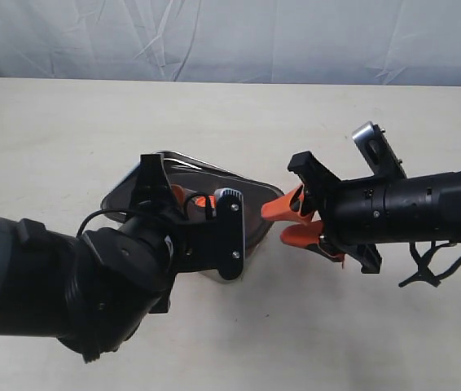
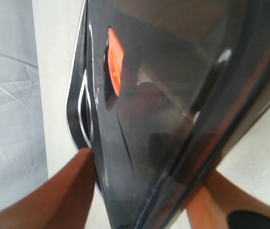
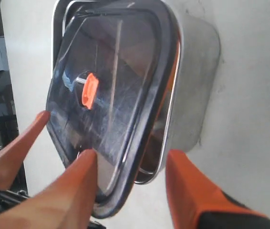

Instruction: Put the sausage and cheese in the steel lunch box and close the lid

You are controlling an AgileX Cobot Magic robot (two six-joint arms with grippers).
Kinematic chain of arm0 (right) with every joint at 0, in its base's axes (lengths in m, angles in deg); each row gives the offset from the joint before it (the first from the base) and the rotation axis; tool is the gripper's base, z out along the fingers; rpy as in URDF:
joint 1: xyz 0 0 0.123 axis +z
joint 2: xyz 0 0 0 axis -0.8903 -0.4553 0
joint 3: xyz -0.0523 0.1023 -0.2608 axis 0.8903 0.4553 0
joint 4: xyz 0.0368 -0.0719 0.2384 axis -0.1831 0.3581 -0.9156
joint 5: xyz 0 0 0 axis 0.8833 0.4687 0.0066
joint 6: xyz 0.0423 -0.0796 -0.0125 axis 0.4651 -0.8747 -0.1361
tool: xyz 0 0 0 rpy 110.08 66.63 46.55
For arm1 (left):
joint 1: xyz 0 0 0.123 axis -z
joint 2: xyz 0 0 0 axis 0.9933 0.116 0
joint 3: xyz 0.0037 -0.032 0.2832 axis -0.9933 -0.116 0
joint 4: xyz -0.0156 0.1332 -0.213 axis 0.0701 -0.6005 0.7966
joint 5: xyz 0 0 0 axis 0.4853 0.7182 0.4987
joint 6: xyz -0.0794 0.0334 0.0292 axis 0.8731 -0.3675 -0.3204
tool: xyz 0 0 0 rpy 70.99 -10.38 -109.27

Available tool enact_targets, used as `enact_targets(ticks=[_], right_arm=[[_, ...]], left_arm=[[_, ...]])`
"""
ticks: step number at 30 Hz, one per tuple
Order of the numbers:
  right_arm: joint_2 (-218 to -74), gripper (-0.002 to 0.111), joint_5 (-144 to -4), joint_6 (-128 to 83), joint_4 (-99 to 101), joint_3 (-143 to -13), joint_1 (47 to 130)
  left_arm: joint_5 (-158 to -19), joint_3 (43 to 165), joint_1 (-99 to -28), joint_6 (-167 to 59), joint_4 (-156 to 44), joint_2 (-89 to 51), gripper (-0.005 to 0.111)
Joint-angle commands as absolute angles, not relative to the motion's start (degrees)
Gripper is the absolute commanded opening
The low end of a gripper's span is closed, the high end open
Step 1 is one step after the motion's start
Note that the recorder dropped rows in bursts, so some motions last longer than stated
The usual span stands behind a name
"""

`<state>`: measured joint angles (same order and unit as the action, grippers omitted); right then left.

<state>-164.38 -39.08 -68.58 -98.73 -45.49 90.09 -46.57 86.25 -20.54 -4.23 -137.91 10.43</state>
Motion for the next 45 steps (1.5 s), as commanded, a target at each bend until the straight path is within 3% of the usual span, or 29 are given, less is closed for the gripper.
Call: enact_targets(ticks=[1,26,35,45], right_arm=[[-166.3,0.045,-38.5,-68.5,-99.0,-45.8,90.3],[-167.6,0.045,-36.2,-67.6,-99.0,-49.2,90.4],[-167.6,0.045,-41.6,-66.9,-99.0,-50.5,96.1],[-167.6,0.045,-43.1,-66.8,-99.0,-50.8,96.3]], left_arm=[[-47.4,85.8,-20.4,-4.0,-137.9,9.9,0.052],[-47.6,85.8,-20.4,-3.9,-138.5,9.9,0.052],[-46.9,85.8,-20.4,-3.7,-138.5,9.9,0.052],[-46.0,85.8,-20.4,-6.0,-136.9,9.9,0.052]])
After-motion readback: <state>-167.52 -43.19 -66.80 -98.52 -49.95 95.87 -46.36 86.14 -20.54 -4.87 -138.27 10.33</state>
